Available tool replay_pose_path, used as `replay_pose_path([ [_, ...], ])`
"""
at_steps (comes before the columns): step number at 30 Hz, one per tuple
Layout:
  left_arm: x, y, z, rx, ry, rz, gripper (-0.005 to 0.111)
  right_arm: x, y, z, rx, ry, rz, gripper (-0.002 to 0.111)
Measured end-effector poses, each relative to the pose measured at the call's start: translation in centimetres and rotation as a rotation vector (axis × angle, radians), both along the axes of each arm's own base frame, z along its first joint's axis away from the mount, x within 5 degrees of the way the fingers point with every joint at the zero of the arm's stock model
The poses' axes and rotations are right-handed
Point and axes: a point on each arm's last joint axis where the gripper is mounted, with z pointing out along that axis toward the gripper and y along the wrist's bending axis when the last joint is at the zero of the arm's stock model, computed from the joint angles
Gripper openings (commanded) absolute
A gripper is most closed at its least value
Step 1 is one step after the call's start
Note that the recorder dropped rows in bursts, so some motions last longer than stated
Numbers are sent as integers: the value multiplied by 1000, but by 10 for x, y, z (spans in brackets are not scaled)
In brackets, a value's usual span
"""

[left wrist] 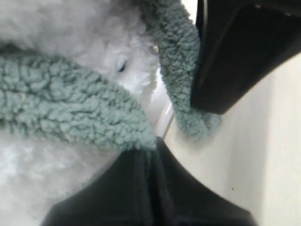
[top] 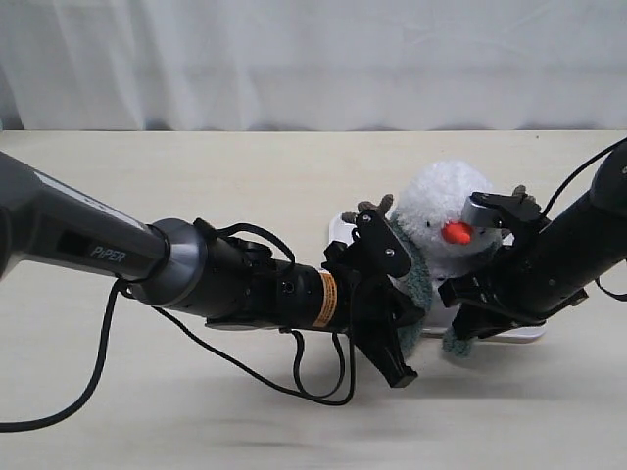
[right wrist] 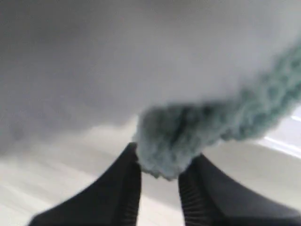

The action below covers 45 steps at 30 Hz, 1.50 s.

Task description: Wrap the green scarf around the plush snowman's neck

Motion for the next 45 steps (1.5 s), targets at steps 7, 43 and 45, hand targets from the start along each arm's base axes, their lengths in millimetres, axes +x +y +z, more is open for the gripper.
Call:
replay_pose_path([
  [7,-8,-8,9,-119,-20,-122,0,1,0,7,4,-25,7,4],
  [43,-7,-3,1,-9,-17,-109,66,-5,3,25,36,-85,111,64],
  [45,-4,1,-3,47,-22,-79,66,-6,2,31,19,-101,111,64],
])
